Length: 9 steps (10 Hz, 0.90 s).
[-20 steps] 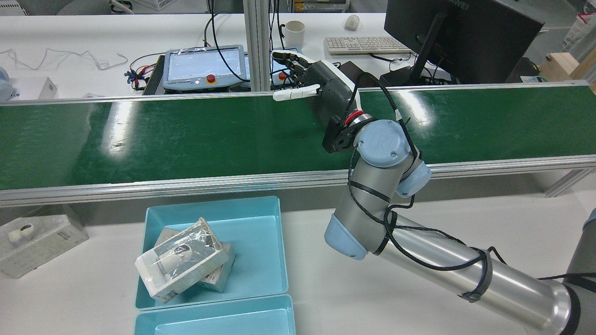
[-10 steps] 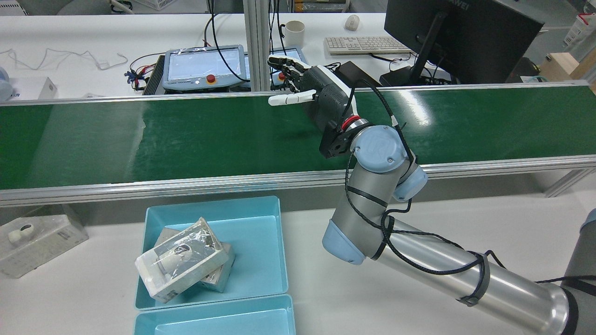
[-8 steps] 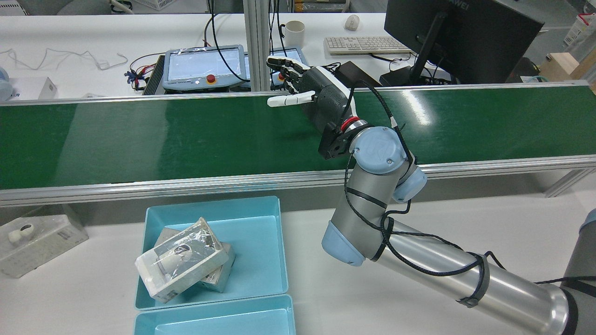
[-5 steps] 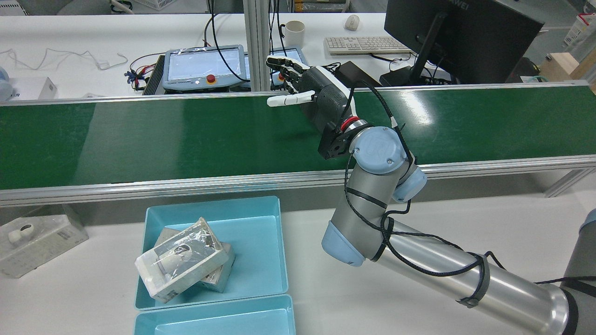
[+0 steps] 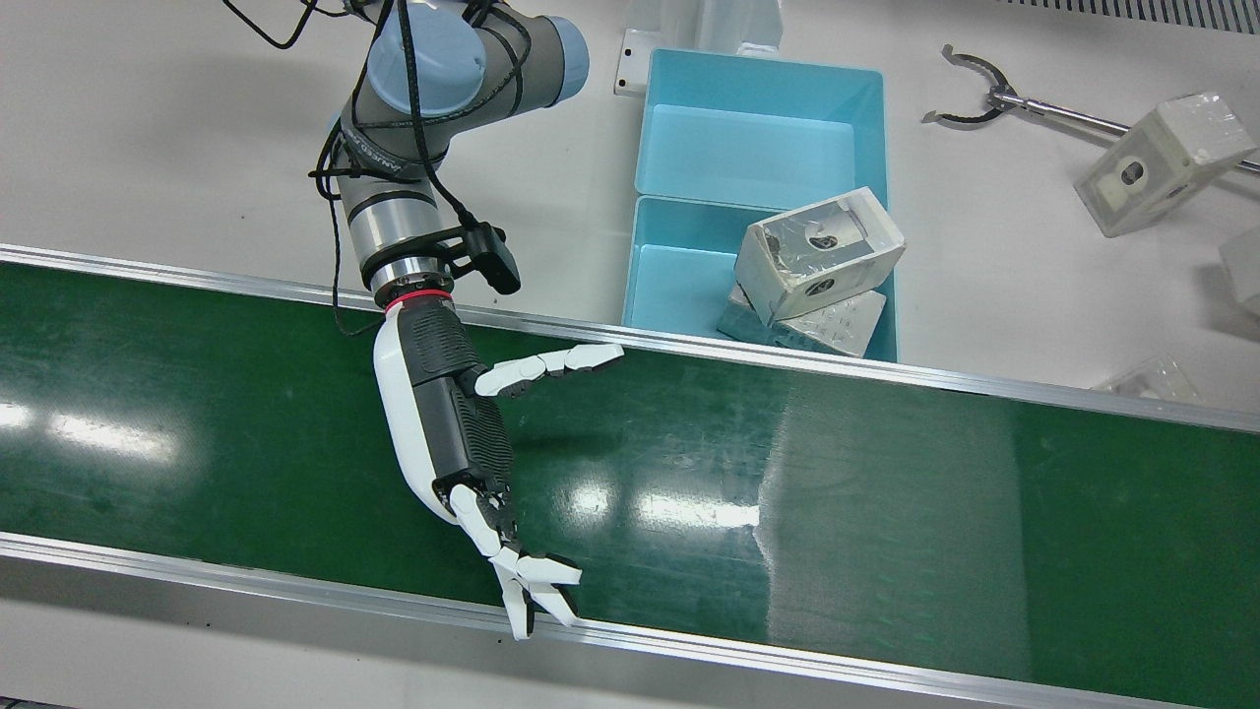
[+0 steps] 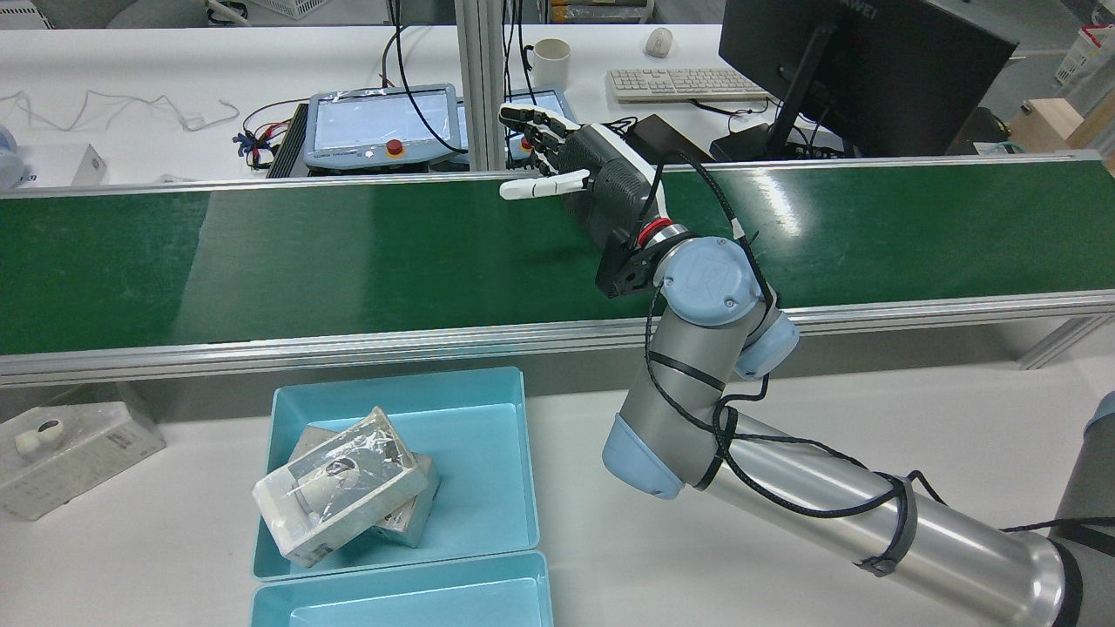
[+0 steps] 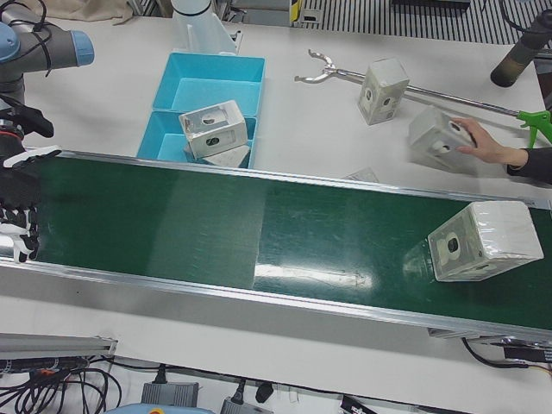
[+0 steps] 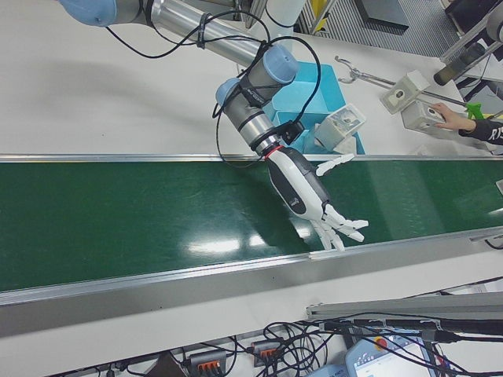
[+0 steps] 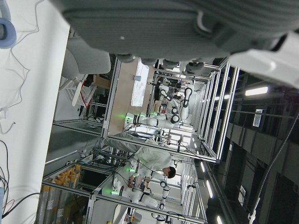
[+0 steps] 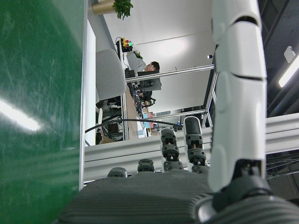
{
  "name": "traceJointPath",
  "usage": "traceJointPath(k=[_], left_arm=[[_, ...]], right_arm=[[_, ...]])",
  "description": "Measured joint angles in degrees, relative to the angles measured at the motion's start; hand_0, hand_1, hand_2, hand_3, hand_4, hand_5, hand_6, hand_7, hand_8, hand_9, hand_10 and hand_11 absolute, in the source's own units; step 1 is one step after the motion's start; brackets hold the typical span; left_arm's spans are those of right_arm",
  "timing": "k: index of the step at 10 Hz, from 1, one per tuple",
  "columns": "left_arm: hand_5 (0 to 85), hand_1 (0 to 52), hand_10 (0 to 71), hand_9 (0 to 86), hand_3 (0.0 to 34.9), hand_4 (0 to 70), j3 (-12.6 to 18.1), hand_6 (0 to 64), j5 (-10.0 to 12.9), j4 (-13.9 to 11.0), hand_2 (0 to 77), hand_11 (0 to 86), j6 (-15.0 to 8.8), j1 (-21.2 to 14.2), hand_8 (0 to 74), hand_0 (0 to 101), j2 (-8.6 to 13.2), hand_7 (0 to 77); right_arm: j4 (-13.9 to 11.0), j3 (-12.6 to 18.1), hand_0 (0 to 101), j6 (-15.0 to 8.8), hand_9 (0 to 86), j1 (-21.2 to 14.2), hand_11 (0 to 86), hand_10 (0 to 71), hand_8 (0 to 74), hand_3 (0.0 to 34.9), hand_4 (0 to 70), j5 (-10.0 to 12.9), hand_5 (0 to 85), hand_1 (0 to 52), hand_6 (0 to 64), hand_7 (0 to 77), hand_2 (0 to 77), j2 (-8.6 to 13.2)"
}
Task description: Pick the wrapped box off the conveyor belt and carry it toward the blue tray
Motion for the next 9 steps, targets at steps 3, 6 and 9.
traceJointPath(k=[3, 6, 9], left_arm=[[1.1, 0.0, 0.5, 0.0, 0.0, 0.0, 0.0, 0.0, 0.0, 0.0, 1.1, 0.5, 0.0, 0.0, 0.5, 0, 0.0, 0.5], [1.1, 0.0, 0.5, 0.5, 0.0, 0.0, 0.0, 0.0, 0.0, 0.0, 0.5, 0.5, 0.0, 0.0, 0.5, 0, 0.0, 0.5], [1.1, 0.0, 0.5, 0.0, 0.0, 0.0, 0.0, 0.0, 0.0, 0.0, 1.1, 0.5, 0.0, 0.0, 0.5, 0, 0.0, 0.5]], right_arm=[[0.1, 0.1, 49, 0.0, 3.3, 0.0, 1.1, 0.0, 0.5, 7.0, 9.3, 0.1, 25.1, 15.3, 4.4, 7.1, 9.8, 0.0], [0.1, 0.2, 49, 0.0, 3.3, -0.1, 1.1, 0.0, 0.5, 4.1, 9.3, 0.1, 25.1, 15.3, 4.9, 7.1, 9.3, 0.0], [0.1, 0.2, 49, 0.0, 4.9, -0.3, 1.1, 0.0, 1.1, 4.1, 9.3, 0.1, 25.6, 15.3, 4.9, 7.1, 9.3, -0.1]])
